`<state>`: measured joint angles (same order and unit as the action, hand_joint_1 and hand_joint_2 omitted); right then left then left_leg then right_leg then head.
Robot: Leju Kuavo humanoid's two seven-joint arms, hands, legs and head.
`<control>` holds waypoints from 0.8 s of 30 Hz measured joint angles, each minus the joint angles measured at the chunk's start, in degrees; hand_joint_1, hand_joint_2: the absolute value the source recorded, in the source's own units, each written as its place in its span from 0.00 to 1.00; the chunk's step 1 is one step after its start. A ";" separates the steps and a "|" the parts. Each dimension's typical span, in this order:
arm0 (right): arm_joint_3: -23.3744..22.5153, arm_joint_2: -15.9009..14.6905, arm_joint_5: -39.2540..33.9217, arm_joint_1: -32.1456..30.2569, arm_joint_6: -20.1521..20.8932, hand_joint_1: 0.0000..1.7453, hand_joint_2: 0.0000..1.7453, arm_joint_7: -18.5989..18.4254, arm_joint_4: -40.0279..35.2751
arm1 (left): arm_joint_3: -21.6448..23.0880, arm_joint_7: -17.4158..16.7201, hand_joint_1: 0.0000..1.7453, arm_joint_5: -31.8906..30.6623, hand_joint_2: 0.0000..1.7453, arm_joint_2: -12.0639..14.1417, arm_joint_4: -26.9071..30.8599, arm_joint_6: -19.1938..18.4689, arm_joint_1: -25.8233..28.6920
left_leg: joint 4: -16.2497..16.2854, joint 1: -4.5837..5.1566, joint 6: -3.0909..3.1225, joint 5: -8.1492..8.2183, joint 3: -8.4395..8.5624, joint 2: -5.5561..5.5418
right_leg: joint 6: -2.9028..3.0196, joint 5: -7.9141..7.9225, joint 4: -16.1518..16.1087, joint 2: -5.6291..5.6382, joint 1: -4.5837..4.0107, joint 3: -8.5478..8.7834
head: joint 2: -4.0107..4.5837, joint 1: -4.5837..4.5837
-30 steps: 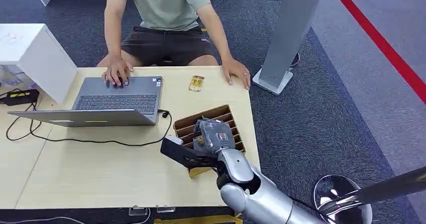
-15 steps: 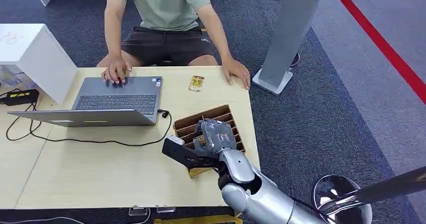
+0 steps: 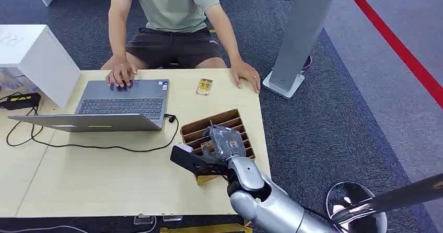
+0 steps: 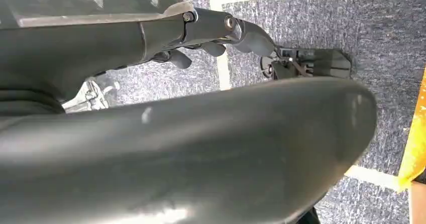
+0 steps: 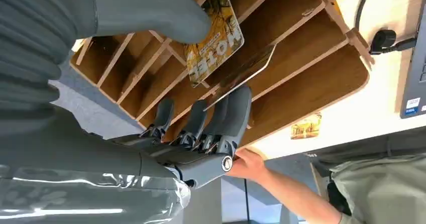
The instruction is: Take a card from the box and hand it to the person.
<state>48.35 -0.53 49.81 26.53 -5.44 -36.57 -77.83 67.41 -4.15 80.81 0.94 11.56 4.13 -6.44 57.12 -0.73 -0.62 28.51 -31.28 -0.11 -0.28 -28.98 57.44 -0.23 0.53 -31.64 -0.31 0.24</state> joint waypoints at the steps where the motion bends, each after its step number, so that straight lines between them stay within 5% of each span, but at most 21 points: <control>1: 0.00 0.02 -0.02 0.03 -0.11 0.51 1.00 0.07 0.22 | 0.00 -0.02 0.00 0.02 0.00 0.00 0.00 0.00 0.00 | 0.00 0.00 0.00 0.00 0.00 0.00 | 0.00 0.00 0.00 0.00 0.00 0.00 | 0.00 -0.02; 10: -0.04 0.42 -0.39 0.52 -0.53 0.54 1.00 0.28 1.77 | 0.00 -0.02 0.00 0.15 0.00 0.00 0.00 0.07 0.00 | 0.00 0.00 0.00 0.00 0.01 0.00 | 0.00 0.00 0.00 0.00 0.00 0.01 | 0.00 0.00; 12: -0.07 0.55 -0.39 0.64 -0.61 0.76 1.00 0.57 2.04 | 0.00 -0.02 0.00 0.15 0.00 0.00 0.00 0.07 0.00 | 0.00 0.00 0.00 0.00 0.01 0.00 | 0.00 0.00 0.00 0.00 0.00 0.01 | 0.00 0.00; 15: -0.07 0.77 -0.35 0.91 -1.68 0.94 1.00 2.03 3.04 | 0.00 -0.04 0.00 0.22 0.00 -0.07 0.00 0.35 0.00 | 0.00 0.00 0.00 0.00 0.01 0.00 | 0.00 0.00 0.00 0.00 0.00 0.01 | 0.00 0.00; 24: -0.11 1.84 0.11 1.58 -4.87 1.00 1.00 5.14 5.75 | 0.00 -0.07 0.00 0.50 0.00 -0.26 0.00 0.72 0.00 | 0.00 0.00 0.00 0.00 0.01 0.00 | 0.00 0.00 0.00 0.00 0.00 0.01 | 0.00 0.00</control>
<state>48.24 1.31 49.92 28.11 -10.32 -31.43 -72.08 67.41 -4.22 81.31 0.68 11.56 4.85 -6.44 57.12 -0.73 -0.62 28.51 -31.27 -0.11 -0.28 -28.98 57.44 -0.23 0.52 -31.63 -0.31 0.24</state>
